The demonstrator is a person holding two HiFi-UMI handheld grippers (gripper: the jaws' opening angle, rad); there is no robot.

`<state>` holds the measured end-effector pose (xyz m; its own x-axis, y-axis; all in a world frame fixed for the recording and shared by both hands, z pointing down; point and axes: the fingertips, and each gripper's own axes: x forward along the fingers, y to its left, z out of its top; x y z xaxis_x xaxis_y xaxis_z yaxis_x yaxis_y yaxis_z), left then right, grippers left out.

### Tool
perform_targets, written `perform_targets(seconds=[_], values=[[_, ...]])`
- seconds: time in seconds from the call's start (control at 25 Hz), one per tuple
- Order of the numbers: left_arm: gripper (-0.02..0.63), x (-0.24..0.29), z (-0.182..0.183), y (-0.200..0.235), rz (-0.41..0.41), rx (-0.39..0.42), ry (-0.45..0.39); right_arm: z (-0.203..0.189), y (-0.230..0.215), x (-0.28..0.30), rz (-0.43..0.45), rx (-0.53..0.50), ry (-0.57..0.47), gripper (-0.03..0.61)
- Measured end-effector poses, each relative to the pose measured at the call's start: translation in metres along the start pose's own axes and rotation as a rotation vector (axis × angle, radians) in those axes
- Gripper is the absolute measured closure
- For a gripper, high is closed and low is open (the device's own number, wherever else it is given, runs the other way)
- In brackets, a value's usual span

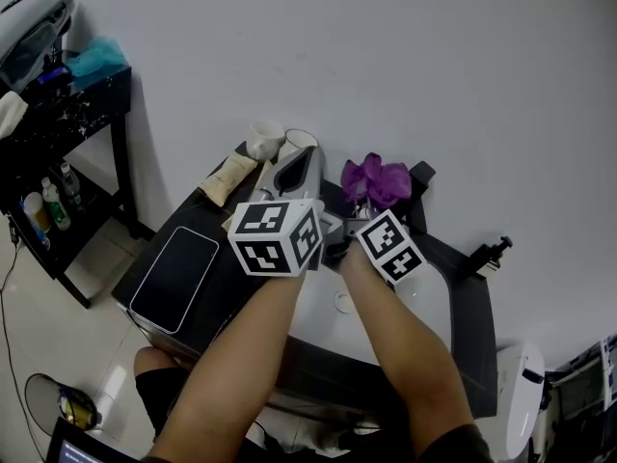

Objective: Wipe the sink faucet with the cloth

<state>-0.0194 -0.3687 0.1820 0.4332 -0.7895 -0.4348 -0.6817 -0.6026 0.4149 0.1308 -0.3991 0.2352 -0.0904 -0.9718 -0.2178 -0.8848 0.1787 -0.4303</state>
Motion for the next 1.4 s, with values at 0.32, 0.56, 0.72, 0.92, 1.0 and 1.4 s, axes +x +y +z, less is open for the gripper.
perform_targets(seconds=[0.32, 0.56, 0.72, 0.92, 1.0, 1.4], values=[[0.597, 0.000, -0.002, 0.000, -0.003, -0.015, 0.008, 0.012, -0.033, 0.021, -0.126, 0.099, -0.046, 0.525], [0.597, 0.001, -0.005, -0.002, -0.011, 0.004, 0.018, -0.024, -0.059, 0.012, -0.203, 0.229, -0.001, 0.525], [0.597, 0.002, -0.011, -0.003, -0.011, 0.019, 0.039, -0.044, -0.071, 0.004, -0.223, 0.275, 0.026, 0.525], [0.597, 0.004, -0.018, -0.006, -0.016, 0.038, 0.063, -0.046, -0.070, 0.002, -0.196, 0.259, 0.044, 0.525], [0.597, 0.006, -0.019, -0.007, -0.018, 0.043, 0.067, -0.040, -0.058, -0.001, -0.148, 0.196, 0.061, 0.525], [0.597, 0.004, -0.017, -0.004, -0.007, 0.137, 0.076, -0.019, 0.006, -0.053, 0.170, -0.252, 0.189, 0.525]])
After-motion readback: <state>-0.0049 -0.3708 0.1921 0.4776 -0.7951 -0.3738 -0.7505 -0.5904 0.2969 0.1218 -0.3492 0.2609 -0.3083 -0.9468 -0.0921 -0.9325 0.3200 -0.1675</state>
